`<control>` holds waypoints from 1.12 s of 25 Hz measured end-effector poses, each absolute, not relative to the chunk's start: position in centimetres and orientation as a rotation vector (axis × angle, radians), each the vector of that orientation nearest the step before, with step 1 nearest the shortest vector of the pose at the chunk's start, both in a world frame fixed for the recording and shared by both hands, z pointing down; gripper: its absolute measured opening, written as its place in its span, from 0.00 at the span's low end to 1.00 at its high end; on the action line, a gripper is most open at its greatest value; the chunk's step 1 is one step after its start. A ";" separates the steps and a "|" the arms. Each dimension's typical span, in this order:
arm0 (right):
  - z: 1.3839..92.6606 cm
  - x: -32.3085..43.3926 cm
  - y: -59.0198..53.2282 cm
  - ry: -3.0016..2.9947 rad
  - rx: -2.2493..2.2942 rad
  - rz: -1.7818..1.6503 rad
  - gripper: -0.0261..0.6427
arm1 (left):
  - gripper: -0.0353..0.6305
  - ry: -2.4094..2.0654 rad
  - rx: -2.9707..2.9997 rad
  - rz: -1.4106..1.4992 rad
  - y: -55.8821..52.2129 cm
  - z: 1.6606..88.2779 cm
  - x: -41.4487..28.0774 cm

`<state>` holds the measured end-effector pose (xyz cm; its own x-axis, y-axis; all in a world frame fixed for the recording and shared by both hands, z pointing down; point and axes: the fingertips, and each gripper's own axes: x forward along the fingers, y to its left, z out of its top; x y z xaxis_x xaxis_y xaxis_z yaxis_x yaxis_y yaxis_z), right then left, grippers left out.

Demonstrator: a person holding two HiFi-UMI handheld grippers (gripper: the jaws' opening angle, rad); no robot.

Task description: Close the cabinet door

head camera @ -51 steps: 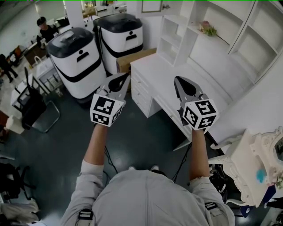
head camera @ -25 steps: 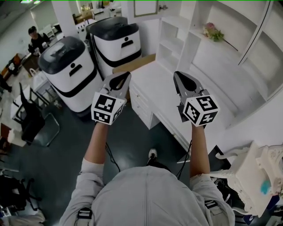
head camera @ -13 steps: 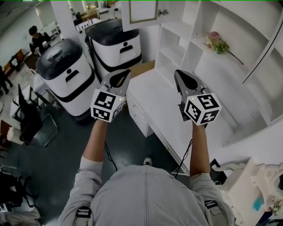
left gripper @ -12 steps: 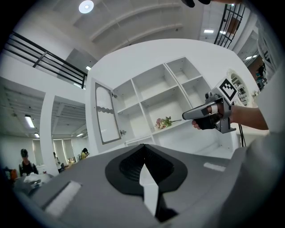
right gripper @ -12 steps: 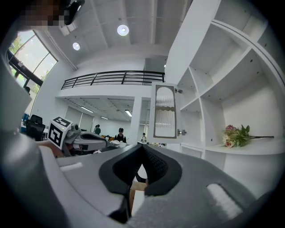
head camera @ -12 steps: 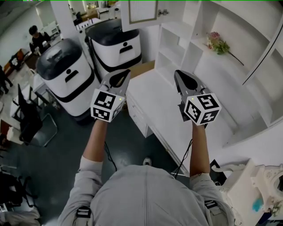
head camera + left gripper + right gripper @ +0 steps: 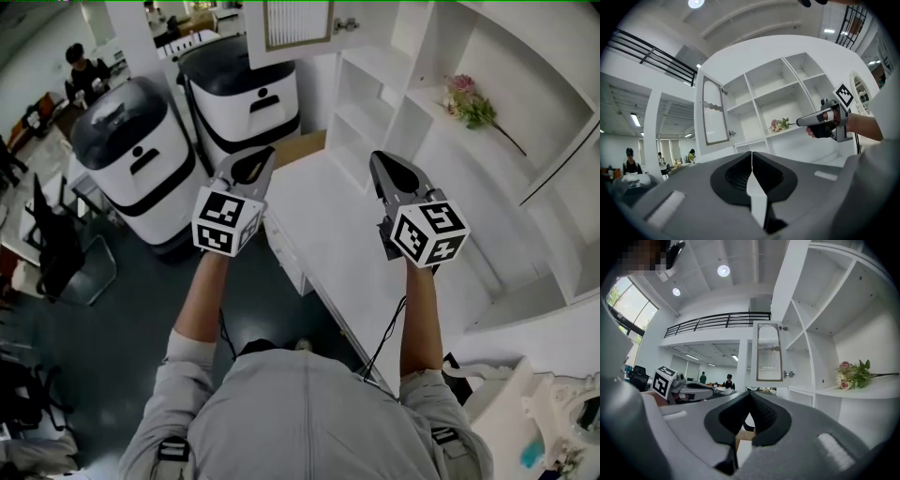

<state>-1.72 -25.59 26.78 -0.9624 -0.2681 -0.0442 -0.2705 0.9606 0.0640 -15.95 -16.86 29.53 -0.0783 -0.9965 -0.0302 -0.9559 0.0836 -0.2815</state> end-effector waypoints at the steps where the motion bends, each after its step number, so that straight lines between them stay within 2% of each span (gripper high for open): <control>1: 26.9 -1.9 -26.0 3.074 -0.426 0.102 0.04 | 0.09 2.149 -1.972 -0.270 -17.2 29.6 -16.2; 9: 27.3 -4.6 -29.1 3.076 -0.451 0.107 0.04 | 0.15 2.197 -1.958 -0.227 -20.3 30.4 -20.1; 16: 26.6 -8.9 -32.6 3.063 -0.517 0.151 0.04 | 0.23 2.204 -1.943 -0.182 -24.4 29.4 -26.3; 28: 25.5 -19.5 -39.2 3.058 -0.660 0.186 0.04 | 0.26 2.170 -1.933 -0.149 -31.6 27.1 -39.0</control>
